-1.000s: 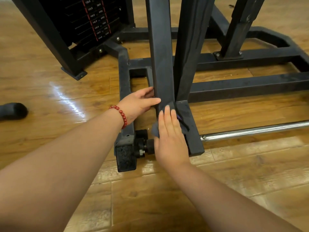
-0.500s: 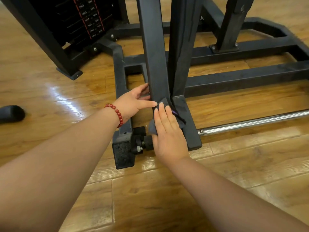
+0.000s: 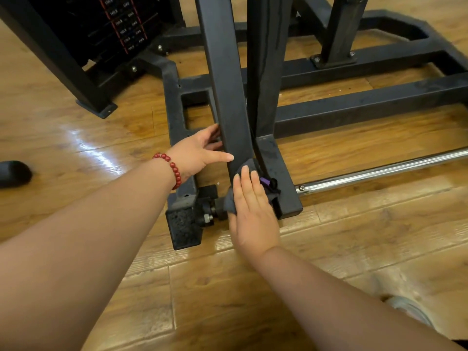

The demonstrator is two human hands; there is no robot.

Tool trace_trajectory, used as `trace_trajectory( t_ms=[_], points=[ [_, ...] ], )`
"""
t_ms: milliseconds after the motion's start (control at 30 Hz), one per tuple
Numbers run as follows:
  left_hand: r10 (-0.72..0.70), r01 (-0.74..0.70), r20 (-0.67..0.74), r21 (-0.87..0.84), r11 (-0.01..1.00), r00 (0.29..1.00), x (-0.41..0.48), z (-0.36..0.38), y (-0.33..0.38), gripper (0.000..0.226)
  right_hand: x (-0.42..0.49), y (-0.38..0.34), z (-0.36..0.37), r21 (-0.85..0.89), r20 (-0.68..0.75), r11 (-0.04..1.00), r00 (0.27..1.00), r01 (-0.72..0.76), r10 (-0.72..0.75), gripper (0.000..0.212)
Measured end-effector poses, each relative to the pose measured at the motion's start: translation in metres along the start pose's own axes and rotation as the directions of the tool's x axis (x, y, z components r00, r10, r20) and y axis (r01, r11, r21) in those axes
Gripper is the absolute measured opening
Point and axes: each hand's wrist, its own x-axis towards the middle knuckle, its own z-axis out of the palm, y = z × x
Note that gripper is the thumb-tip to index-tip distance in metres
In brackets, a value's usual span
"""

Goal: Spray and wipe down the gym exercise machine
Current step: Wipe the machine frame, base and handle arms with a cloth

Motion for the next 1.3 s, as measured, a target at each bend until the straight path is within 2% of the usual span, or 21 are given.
trace_trajectory(
  t_ms=[133,200,300,433,500,633,733,800,900,1000,1167,1233,1300],
  points=[
    [0.000,0.001,0.030,-0.016,1.000,1.000,-0.001,0.000,-0.001,0.088,-0.025,0.029,0.008,-0.055,0.112,0.971,0.967,0.234,-0.227,0.092],
    [0.001,0.000,0.037,-0.010,1.000,0.999,-0.001,0.000,-0.001,0.088,-0.042,0.037,0.011,-0.059,0.174,0.959,0.949,0.278,-0.265,0.096],
    [0.005,-0.005,0.026,-0.010,1.000,1.000,0.000,0.001,-0.004,0.089,-0.043,0.029,0.012,-0.080,0.102,0.968,0.968,0.240,-0.231,0.091],
    [0.006,-0.006,0.013,0.000,1.000,1.000,0.000,0.003,-0.010,0.091,-0.009,0.008,0.005,-0.042,0.001,0.987,0.988,0.155,-0.155,0.070],
    [0.001,-0.001,0.006,-0.009,1.000,1.000,-0.001,0.004,-0.009,0.089,-0.002,0.011,0.004,-0.026,0.019,0.987,0.987,0.160,-0.160,0.069],
    [-0.003,0.003,0.010,-0.017,1.000,1.000,-0.002,0.006,-0.007,0.088,-0.028,0.035,0.011,-0.068,0.096,0.964,0.963,0.259,-0.252,0.070],
    [-0.006,0.006,0.004,-0.024,1.000,1.000,-0.002,0.005,-0.007,0.087,-0.052,0.045,0.016,-0.057,0.131,0.965,0.960,0.257,-0.248,0.070],
    [-0.003,0.003,-0.001,-0.011,1.000,1.000,-0.003,0.006,-0.008,0.087,-0.056,0.041,0.017,-0.057,0.122,0.969,0.965,0.239,-0.231,0.071],
    [0.005,-0.005,0.005,-0.003,1.000,1.000,-0.004,0.008,-0.008,0.087,-0.039,0.021,0.012,-0.056,0.080,0.985,0.984,0.165,-0.160,0.086],
    [0.009,-0.009,0.008,0.000,1.000,1.000,-0.006,0.009,-0.006,0.086,-0.013,0.013,0.005,-0.024,0.020,0.991,0.991,0.134,-0.134,0.090],
    [-0.007,0.009,0.030,-0.049,0.999,1.000,-0.008,0.005,-0.004,0.081,-0.033,0.039,0.005,-0.073,0.121,0.955,0.953,0.287,-0.277,0.098],
    [-0.003,0.004,0.009,-0.042,0.999,1.000,-0.007,0.003,-0.002,0.076,-0.043,0.042,0.004,-0.045,0.148,0.955,0.948,0.292,-0.283,0.096],
    [0.007,-0.008,-0.023,-0.034,0.999,1.000,-0.007,0.004,-0.001,0.072,-0.044,0.040,0.004,0.021,0.116,0.964,0.957,0.263,-0.264,0.081]
  ],
)
